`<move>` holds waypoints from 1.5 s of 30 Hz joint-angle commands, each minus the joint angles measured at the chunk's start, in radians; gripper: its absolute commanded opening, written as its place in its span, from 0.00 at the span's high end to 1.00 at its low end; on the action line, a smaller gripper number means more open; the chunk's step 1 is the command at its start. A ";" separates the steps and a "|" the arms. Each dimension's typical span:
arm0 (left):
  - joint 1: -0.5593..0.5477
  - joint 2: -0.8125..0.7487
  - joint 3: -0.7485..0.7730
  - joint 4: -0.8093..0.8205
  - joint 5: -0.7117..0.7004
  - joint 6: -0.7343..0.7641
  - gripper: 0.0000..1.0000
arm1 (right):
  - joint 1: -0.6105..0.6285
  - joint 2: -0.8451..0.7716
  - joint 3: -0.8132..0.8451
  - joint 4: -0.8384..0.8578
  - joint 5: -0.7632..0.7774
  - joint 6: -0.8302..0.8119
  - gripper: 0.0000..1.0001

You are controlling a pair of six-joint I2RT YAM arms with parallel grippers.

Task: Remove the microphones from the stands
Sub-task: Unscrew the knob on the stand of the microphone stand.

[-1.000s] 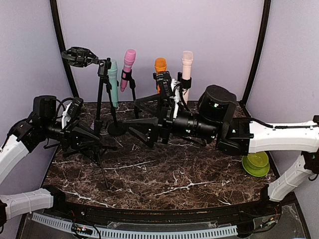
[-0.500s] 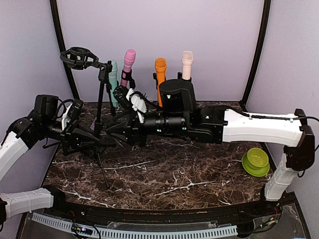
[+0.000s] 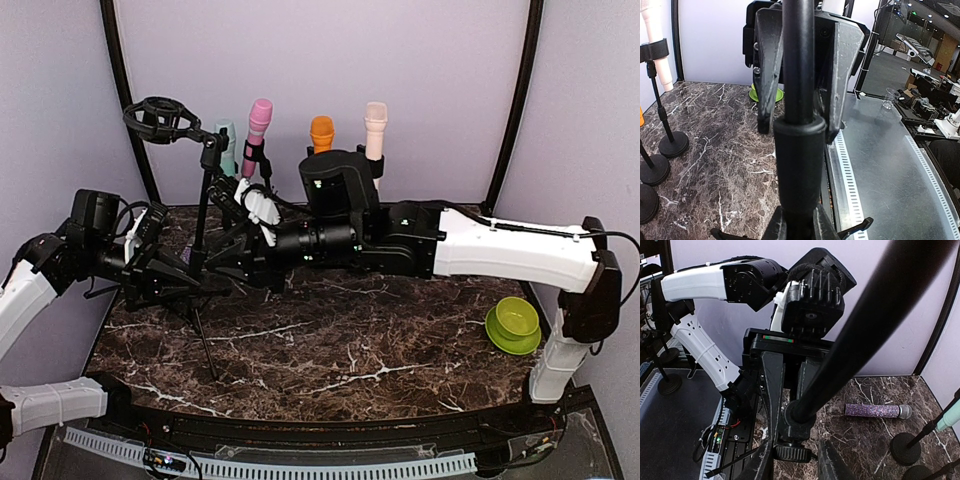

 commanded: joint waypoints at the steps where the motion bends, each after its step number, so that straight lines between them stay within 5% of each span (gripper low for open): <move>1: 0.000 -0.005 0.054 0.008 0.050 0.018 1.00 | 0.007 0.013 0.031 -0.002 -0.005 -0.014 0.70; 8: 0.000 -0.003 0.062 0.006 0.056 0.018 1.00 | 0.005 0.019 0.038 -0.001 -0.025 -0.002 0.78; 20: -0.001 -0.003 0.063 -0.010 0.053 0.035 1.00 | 0.004 0.034 0.059 0.016 -0.029 0.008 0.73; 23: 0.000 -0.003 0.064 -0.015 0.052 0.041 1.00 | 0.002 0.033 0.060 0.015 -0.031 0.010 0.81; 26: -0.001 -0.004 0.064 -0.014 0.052 0.042 1.00 | -0.003 0.032 0.065 0.004 -0.042 0.018 1.00; 31: 0.000 -0.003 0.069 -0.022 0.047 0.053 1.00 | -0.012 0.017 0.047 0.003 -0.075 0.053 1.00; 45: -0.001 0.025 0.128 -0.119 0.004 0.237 1.00 | -0.090 0.041 0.014 0.156 -0.476 0.372 1.00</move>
